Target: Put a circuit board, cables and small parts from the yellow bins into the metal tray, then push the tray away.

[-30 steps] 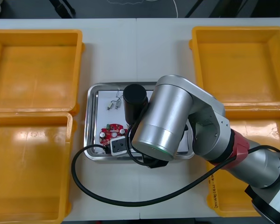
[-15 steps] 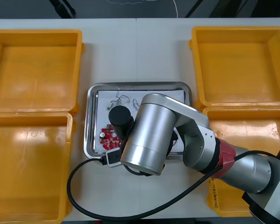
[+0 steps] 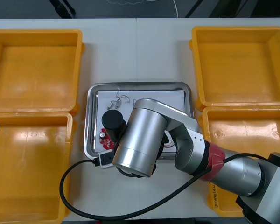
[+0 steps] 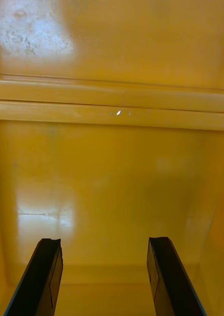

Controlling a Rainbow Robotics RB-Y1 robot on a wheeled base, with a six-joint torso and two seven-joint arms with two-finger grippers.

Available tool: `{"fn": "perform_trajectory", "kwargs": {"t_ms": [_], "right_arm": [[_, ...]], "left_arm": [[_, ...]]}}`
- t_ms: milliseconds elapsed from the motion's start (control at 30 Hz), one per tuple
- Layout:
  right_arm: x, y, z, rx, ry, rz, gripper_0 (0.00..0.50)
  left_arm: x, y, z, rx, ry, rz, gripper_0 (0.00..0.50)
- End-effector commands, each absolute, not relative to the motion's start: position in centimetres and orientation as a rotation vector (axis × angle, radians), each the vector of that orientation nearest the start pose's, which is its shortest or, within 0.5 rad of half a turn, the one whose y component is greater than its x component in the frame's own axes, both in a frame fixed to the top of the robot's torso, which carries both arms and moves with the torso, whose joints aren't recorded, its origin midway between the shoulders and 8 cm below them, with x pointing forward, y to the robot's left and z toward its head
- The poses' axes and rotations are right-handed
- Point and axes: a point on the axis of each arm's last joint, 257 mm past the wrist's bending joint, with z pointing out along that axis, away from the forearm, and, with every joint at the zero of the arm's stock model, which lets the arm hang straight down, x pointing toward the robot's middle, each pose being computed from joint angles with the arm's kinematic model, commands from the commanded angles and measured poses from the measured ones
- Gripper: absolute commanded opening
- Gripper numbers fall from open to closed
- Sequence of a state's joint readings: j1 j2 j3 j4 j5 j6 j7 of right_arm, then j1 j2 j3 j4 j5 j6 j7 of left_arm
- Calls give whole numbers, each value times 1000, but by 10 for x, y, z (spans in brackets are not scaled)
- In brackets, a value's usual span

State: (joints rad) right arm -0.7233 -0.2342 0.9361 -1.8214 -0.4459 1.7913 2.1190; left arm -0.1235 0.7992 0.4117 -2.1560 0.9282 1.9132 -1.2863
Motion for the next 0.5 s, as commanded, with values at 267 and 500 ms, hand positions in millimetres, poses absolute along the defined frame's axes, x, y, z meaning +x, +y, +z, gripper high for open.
{"fn": "perform_trajectory", "kwargs": {"t_ms": [267,500], "right_arm": [[348,28,-310,-2252,1798,-335,500],[350,27,-317,-2247,1807,-337,500]], "left_arm": [[358,408,-144,14,2668,47,500],[358,408,-144,14,2668,47,500]]}}
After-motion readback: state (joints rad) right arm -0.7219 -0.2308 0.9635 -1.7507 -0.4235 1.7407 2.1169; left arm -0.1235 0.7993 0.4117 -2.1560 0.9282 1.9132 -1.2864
